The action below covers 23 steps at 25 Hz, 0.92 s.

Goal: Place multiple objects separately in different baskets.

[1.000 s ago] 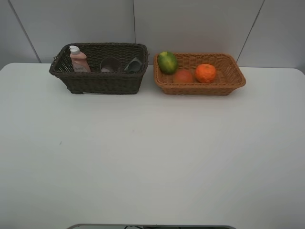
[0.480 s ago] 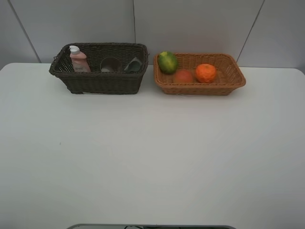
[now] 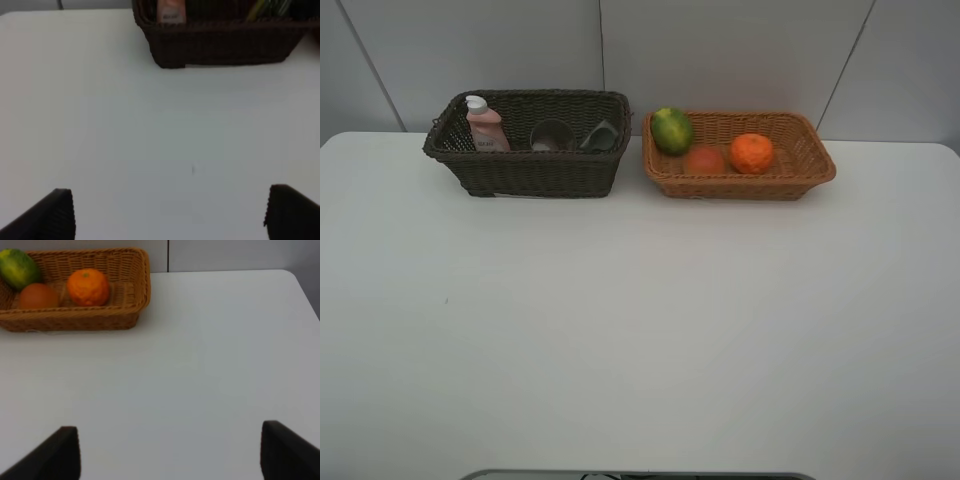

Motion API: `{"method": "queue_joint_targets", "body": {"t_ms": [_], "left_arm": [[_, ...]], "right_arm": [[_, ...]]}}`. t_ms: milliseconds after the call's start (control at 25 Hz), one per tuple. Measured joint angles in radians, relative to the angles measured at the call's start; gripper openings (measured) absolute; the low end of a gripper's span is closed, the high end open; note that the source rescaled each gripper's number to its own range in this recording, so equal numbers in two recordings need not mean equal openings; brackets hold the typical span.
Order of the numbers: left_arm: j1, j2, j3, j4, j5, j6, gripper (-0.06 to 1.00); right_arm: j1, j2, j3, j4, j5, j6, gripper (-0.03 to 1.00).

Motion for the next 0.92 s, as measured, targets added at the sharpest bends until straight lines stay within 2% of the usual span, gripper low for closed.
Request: {"method": "queue_joint_targets", "body": {"t_ms": [280,920], "left_arm": [[0.112,-0.051,0.000,0.000,-0.004,0.000,0.94],[0.118,-0.051,0.000,-0.001,-0.005,0.000,0.94]], "right_arm": [[0.000,0.000,0.000,0.000,0.000,0.000,0.91],[0.000,0.000,0.000,0.000,0.000,0.000,0.91]]}}
